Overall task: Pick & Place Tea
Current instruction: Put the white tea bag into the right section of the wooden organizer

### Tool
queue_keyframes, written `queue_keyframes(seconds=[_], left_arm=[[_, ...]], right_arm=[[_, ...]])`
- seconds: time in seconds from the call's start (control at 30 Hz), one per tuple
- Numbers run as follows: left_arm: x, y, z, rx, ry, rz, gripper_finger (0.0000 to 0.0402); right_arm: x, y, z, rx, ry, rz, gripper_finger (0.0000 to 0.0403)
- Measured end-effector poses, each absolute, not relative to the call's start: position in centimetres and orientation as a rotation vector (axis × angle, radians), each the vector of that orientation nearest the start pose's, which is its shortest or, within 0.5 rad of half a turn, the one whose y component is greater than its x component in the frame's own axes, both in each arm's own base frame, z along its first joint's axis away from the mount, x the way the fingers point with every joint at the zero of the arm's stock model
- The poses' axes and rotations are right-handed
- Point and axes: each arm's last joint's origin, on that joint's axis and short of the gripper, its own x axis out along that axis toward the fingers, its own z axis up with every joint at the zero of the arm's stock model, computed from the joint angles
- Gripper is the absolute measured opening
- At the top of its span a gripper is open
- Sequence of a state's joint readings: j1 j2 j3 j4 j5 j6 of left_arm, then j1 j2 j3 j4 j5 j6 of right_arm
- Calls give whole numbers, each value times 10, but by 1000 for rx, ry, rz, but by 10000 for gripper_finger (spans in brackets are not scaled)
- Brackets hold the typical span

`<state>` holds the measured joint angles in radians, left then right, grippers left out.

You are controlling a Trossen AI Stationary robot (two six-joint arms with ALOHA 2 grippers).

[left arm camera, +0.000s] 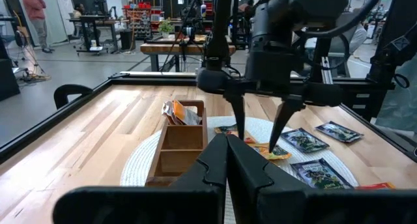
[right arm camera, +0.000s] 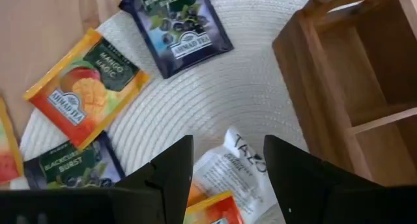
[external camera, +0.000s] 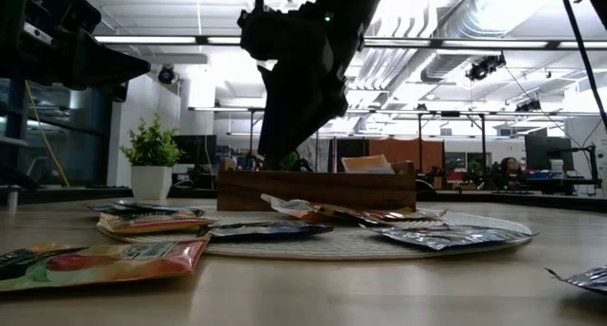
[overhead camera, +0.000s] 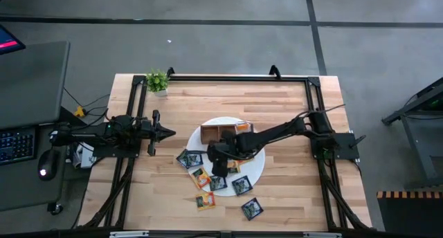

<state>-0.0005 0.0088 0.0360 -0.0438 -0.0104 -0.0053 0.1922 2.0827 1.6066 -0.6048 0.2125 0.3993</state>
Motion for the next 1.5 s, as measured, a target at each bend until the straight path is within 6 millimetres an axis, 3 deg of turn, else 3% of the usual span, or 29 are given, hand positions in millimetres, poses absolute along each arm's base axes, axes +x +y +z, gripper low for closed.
queue_keyframes(seconds=[0.37,0.63,1.17,1.3,1.5], left_arm=[[96,0,171,-5,16,10,1],[96,0,171,-5,17,10,1],[96,0,171,-5,17,9,1],[96,0,171,-5,17,10,1],[96,0,171,-5,17,9,1]], right_arm=[[438,93,158,196,1052,-312,185],[436,94,158,186,1018,-412,185],[440,96,139,208,1048,-416,182],[440,95,139,210,1053,-419,160],[440,95,138,218,1058,-410,86]])
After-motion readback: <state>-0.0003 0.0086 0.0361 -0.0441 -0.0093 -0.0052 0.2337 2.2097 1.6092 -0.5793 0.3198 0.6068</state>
